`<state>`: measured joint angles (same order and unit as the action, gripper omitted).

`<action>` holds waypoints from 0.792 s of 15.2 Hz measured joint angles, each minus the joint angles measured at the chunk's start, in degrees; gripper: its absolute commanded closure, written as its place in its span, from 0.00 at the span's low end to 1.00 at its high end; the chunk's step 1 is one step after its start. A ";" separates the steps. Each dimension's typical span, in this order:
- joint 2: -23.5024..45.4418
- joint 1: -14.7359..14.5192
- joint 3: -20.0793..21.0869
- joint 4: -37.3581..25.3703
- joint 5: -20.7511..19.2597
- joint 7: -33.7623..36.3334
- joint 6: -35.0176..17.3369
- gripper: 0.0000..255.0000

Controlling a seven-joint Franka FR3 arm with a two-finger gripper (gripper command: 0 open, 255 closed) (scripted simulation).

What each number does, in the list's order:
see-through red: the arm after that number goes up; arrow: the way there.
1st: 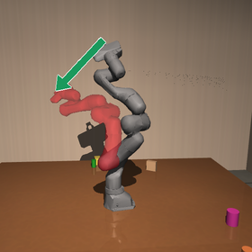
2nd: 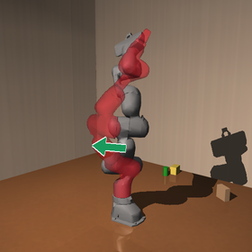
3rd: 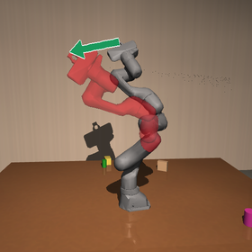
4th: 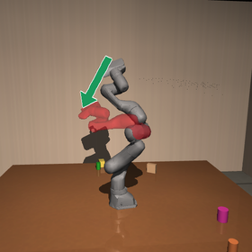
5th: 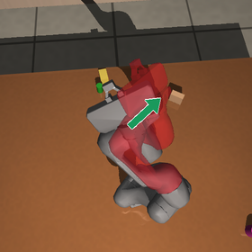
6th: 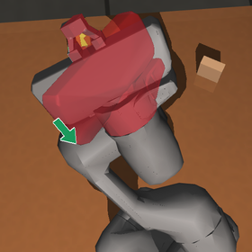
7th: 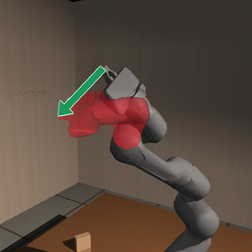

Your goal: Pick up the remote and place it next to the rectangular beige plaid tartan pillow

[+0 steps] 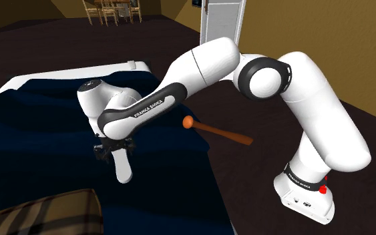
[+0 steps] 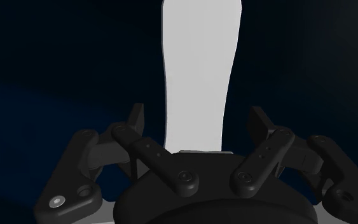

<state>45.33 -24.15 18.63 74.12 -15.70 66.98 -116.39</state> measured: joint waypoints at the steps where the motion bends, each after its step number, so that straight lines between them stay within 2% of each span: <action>1: 0.00 0.00 0.00 0.00 0.00 0.00 0.00 0.00; 6: -2.62 -0.08 0.63 -2.31 0.81 -0.40 4.77 0.00; 12: -2.70 -0.03 0.65 -2.87 0.90 -0.60 5.45 0.00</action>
